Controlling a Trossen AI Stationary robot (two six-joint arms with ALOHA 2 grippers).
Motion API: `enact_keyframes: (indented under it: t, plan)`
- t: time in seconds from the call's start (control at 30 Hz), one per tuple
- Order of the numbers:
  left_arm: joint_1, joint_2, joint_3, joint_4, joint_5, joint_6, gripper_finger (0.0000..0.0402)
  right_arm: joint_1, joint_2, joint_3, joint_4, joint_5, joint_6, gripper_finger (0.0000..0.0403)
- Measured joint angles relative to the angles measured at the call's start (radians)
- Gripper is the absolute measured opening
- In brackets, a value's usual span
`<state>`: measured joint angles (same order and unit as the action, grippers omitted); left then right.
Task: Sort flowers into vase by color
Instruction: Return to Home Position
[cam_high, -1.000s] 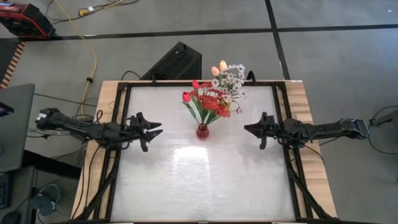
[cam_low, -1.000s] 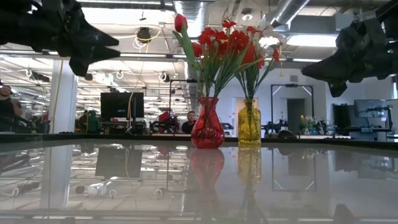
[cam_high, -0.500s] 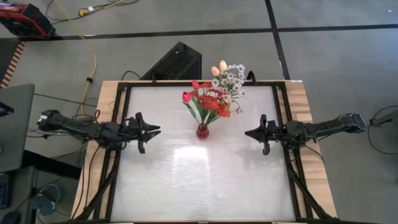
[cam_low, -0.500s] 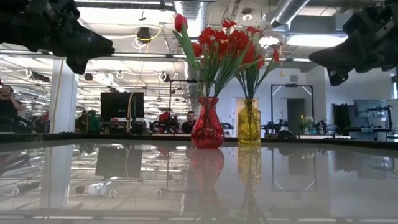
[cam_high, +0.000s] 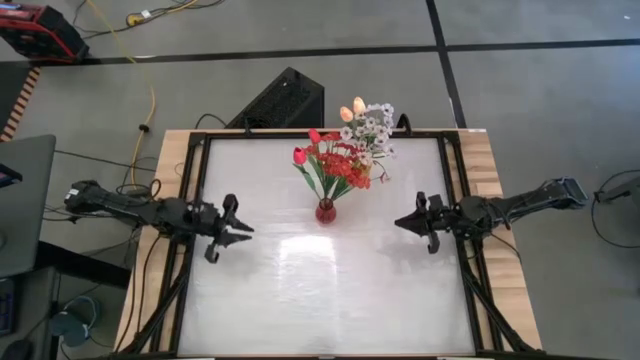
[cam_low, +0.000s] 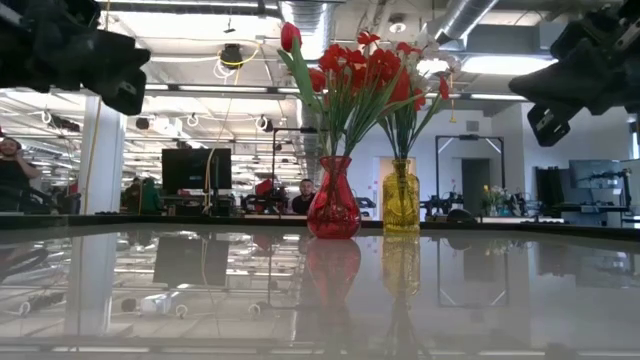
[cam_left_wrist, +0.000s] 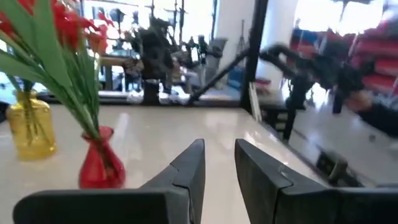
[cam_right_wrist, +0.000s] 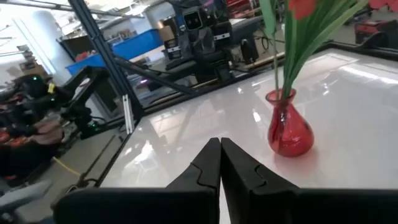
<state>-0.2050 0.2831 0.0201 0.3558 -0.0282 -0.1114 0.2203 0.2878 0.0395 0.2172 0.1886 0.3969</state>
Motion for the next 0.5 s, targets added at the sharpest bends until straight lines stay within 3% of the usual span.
enact_keyframes:
  t: [0.07,0.33,0.5]
  plan:
    - [0.0,-0.012,0.002,-0.023,-0.004,0.025,0.0077,0.003,0.0,0.0,0.0,-0.002,-0.002,0.0039]
    - [0.0,-0.015,0.005,-0.16,-0.285,-0.072,0.0077,0.002,0.0,0.001,-0.003,-0.003,-0.01,0.004]
    - [0.0,-0.015,0.005,-0.295,-0.325,-0.058,0.0077,0.002,0.0,0.001,-0.004,-0.003,-0.012,0.004]
